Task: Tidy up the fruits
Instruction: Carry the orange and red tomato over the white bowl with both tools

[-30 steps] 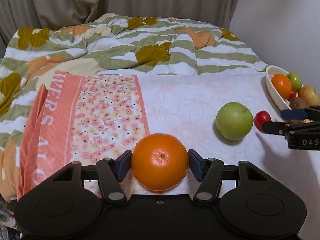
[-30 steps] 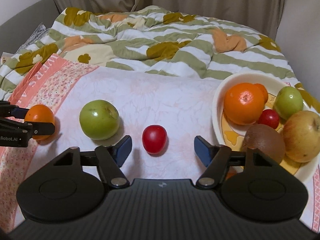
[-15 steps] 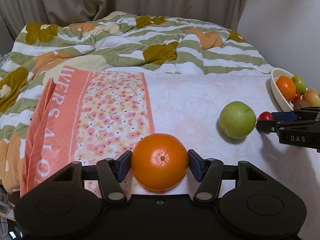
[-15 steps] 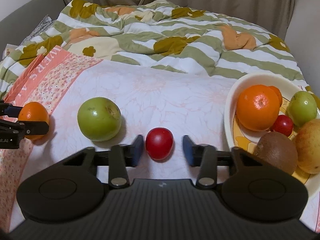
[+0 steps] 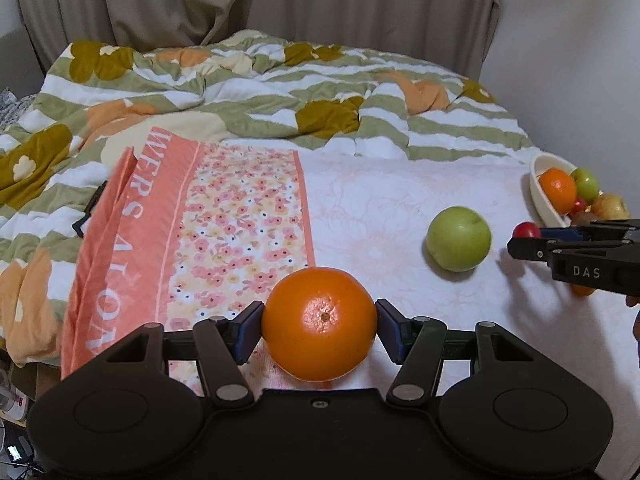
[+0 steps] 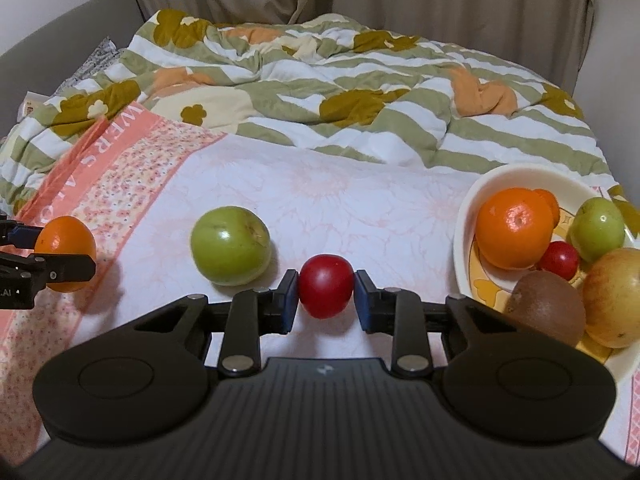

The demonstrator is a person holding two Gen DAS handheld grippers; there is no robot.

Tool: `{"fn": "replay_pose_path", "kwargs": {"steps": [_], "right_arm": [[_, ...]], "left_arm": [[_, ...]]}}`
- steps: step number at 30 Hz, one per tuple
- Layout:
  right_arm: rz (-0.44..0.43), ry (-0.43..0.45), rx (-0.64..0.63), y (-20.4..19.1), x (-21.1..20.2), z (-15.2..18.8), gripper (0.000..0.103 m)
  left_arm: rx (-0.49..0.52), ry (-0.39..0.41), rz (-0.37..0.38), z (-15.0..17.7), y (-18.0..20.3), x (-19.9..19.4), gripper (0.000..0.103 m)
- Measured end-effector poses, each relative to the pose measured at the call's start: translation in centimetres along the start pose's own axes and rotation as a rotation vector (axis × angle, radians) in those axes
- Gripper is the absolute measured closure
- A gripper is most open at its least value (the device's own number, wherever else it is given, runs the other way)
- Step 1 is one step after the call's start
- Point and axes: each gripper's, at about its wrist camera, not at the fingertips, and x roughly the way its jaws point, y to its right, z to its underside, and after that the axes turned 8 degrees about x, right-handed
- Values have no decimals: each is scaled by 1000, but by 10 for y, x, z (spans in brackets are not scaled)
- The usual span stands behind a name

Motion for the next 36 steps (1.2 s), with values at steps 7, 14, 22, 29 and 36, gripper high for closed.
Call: {"fn": "replay_pose_path", "kwargs": {"steps": [7,14,22,29,36], "right_arm": [[8,37,26,-5,-32,5,58],[48,80,78,-1,-73,15,58],[105,143,126,24,-124,24,58],[108,183,123,67,-156,25,58],[66,168,75,118,-164,22,58]], "left_arm": [[3,64,14,-3,8,-31,39],[25,126,55,-9,24,-59,39],[86,183,118,-23,59,-79,39],[94,229,119,-38,106,-91,39],[41,234,92,-55,164,-78,39]]}}
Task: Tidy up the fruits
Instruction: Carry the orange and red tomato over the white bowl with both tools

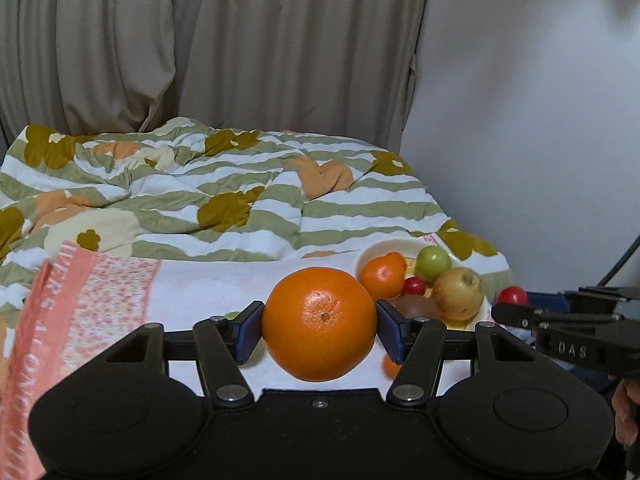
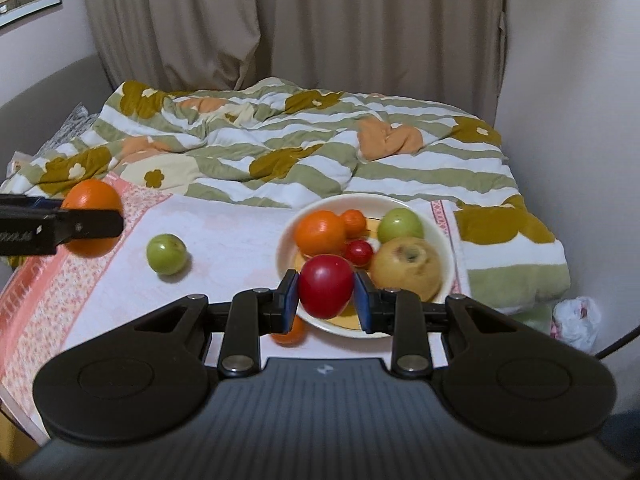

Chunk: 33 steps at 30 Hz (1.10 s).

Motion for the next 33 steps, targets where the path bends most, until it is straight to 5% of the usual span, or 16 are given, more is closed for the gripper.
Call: {"fn": "replay_pose_path", "kwargs": {"steps": [13,31,32,33], "right_arm": [[-113,-79,-109,58,32,9,58],[-114,-119,8,84,66,17,58],[-112,-118,12,84,66,17,58],[-108,-118,16,85,66,17,58]], "left_arm": [[-45,-42,-43,-18,63,79,39],[20,-133,-42,-15,68,162,39],[22,-139,-41,-16,68,164,36],[25,-134,-37,-17,68,163,22]]}}
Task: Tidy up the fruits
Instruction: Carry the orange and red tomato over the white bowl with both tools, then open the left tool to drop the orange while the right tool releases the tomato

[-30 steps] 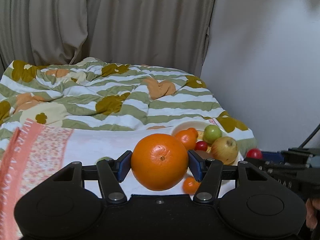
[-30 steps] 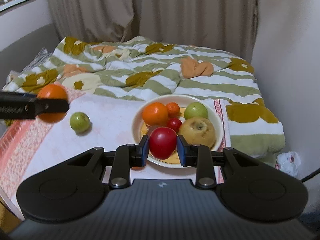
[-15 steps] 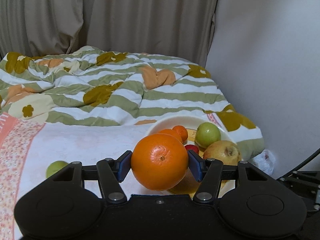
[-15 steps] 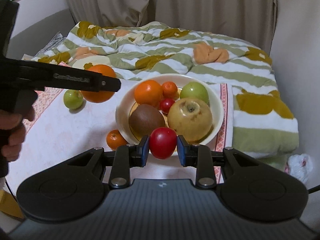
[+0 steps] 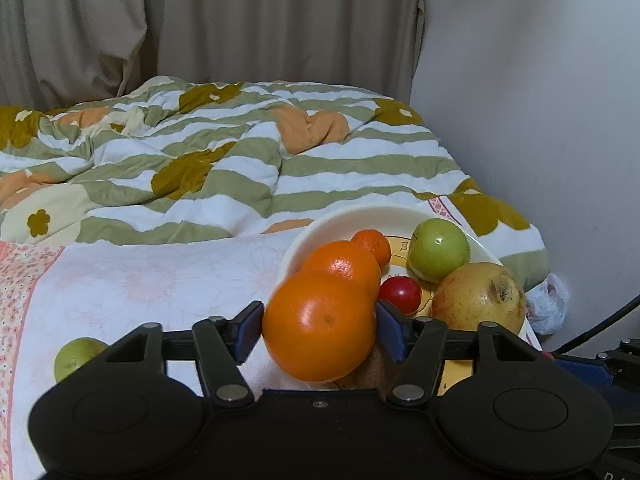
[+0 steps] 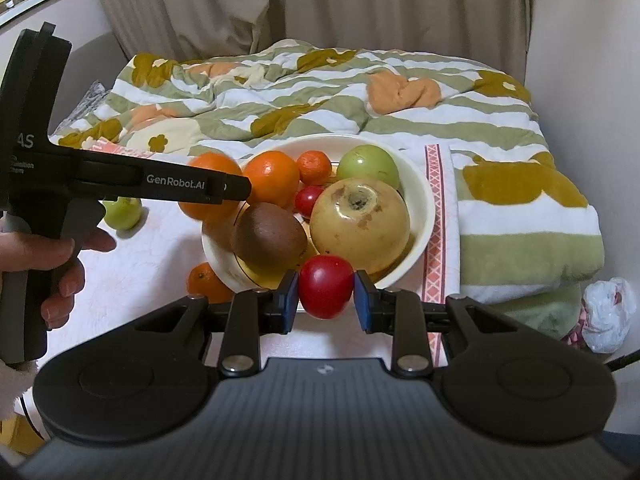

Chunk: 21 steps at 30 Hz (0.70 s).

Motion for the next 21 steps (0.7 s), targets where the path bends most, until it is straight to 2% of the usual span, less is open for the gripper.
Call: {"fn": "replay_pose_path", "kwargs": {"steps": [2,8,17,21], "right_arm": [[3,1,4,-1,-2,0,58],[10,5,4,-6,-7,0,58],[11,16,-21,-21,-7,-10,58],[22,-6,-35,-27,3,-13,58]], "left_arm": [[5,30,-9,-2,0,-8,1],[-10,71,-43,-2,-10,-43,0],[-76,102,-87,20,-29,-97,0],[-95,112,-118,30,-35,-116,0]]}}
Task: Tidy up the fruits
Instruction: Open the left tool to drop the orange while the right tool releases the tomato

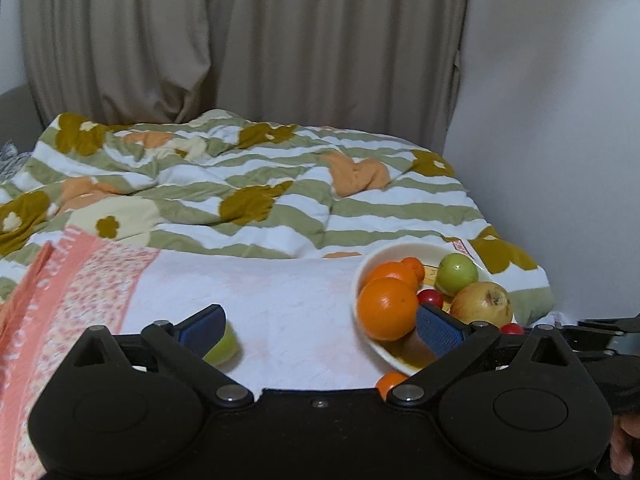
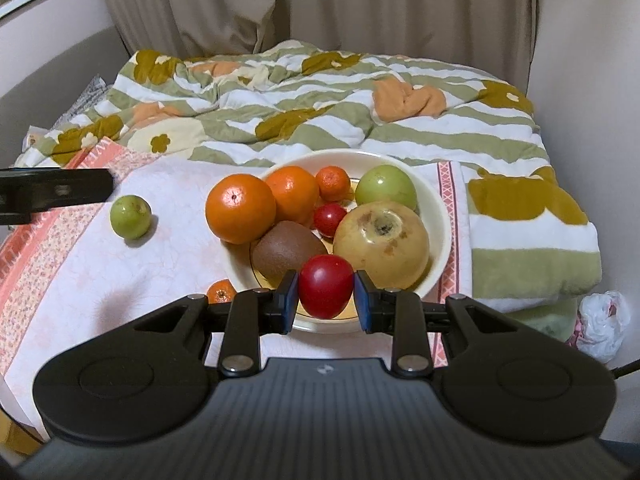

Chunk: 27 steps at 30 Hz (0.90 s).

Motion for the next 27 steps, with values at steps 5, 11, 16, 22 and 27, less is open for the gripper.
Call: {"fn": "replay_pose_path", "kwargs": {"steps": [5,11,16,22,27], "right_arm": [[13,-36,12,-1,17,4,58],[12,-52,41,4,27,5,58],[7,-56,32,3,27,5,57],[11,-23,12,-2,21,7,10],[17,40,-22,-11,-1,9,0]], "left_arm": [[-21,8,-42,9,-13,-18,0],[-45,6,-77,19,-25,-31,0],[-59,10,-97,24,-29,-40,0],[-76,24,-113,29,-28,-54,0],[-71,46,-140,30,-26,-70,0]]}}
